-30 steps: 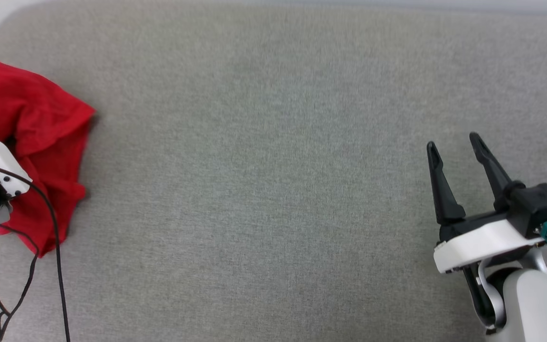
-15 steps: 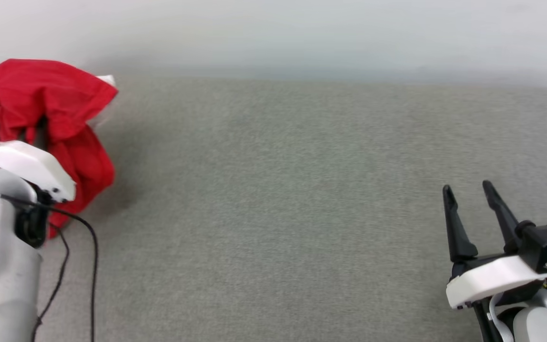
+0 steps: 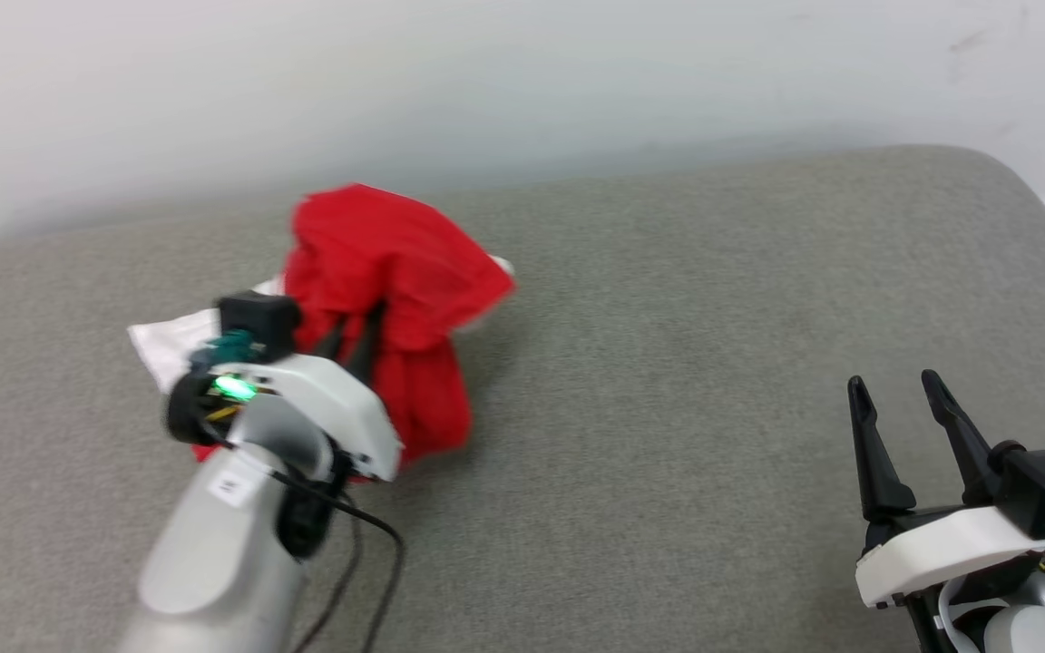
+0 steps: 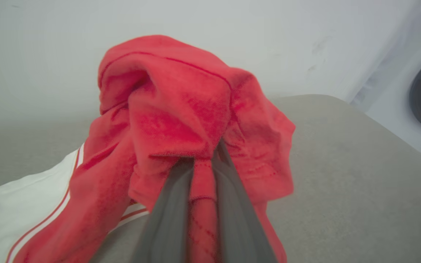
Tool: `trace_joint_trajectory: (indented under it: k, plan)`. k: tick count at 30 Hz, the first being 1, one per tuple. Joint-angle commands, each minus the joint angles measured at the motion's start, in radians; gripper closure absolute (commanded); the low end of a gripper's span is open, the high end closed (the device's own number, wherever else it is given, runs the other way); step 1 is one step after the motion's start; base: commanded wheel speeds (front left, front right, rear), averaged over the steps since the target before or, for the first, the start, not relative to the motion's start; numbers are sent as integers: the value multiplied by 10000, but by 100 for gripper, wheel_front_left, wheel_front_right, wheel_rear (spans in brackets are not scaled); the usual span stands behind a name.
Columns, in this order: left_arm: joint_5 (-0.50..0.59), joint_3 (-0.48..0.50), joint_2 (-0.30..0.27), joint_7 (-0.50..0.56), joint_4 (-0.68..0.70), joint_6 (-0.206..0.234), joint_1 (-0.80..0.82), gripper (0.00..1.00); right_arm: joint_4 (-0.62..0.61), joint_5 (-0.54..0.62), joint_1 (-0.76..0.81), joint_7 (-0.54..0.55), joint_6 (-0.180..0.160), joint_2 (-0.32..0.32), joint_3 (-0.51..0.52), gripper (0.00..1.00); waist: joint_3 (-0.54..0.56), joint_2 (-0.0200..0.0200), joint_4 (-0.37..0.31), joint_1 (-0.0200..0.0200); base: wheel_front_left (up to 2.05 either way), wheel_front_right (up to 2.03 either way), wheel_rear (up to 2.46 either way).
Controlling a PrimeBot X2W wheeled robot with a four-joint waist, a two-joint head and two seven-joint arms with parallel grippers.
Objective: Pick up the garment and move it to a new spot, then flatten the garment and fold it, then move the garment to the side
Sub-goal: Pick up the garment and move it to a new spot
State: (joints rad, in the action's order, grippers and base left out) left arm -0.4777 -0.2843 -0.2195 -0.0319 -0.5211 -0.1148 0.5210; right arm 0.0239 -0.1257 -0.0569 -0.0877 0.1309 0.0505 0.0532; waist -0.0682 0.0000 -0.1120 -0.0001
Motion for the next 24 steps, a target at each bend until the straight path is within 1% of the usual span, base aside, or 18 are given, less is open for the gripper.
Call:
trace_joint_trajectory:
  k: [1, 5, 8, 9, 10, 12, 16, 17, 18, 19, 21, 24]
  plan:
    - [32, -305, 224, 64, 226, -58, -188, 100, -18, -47, 64, -65, -3, -3, -1, 0, -84, 0, -422, 1, 0, 0, 0]
    - [31, -1437, 837, 362, 635, -136, -454, 100, -43, -137, 19, -113, -3, -6, -12, 0, -403, 0, -749, 1, 0, 0, 0]
    - [30, -2292, 1019, 666, 708, -149, -612, 100, -41, -249, -116, -183, -3, -4, -91, 0, -748, 0, -950, 1, 0, 0, 0]
    - [54, -2534, 1043, 736, 650, -151, -648, 100, -10, -263, -162, -212, -3, -4, -102, 0, -832, 0, -987, 1, 0, 0, 0]
    - [54, -2534, 1043, 736, 650, -151, -648, 100, -10, -263, -162, -212, -3, -4, -102, 0, -832, 0, -987, 1, 0, 0, 0]
    - [82, -3105, 1004, 982, 471, -160, -788, 100, 0, -313, -244, -273, -3, -4, -136, 0, -1029, 0, -1049, 1, 0, 0, 0]
    - [-85, -4092, 849, 1138, 300, -164, -994, 100, 98, -343, -282, -379, -3, -4, -93, 0, -1215, 0, -1015, 1, 0, 0, 0]
    - [-133, -4272, 791, 1088, 300, -165, -1014, 78, 136, -341, -310, -397, -3, -6, -75, 0, -1236, 0, -977, 1, 0, 0, 0]
    - [-177, -4395, 752, 1019, 310, -165, -1028, 49, 167, -324, -335, -420, -3, -4, -53, 0, -1231, 0, -921, 1, 0, 0, 0]
    - [-192, -4542, 722, 922, 329, -166, -1035, 0, 200, -300, -359, -427, -3, -6, -37, 0, -1211, 0, -853, 1, 0, 0, 0]
    - [-124, -4724, 668, 654, 410, -166, -979, 0, 242, -250, -383, -434, -3, -3, 10, 0, -1119, 0, -694, 1, 0, 0, 0]
    - [-80, -4749, 632, 74, 542, -163, -973, 0, 275, -143, -331, -366, -3, -4, 1, 0, -854, 0, -466, 1, 0, 0, 0]
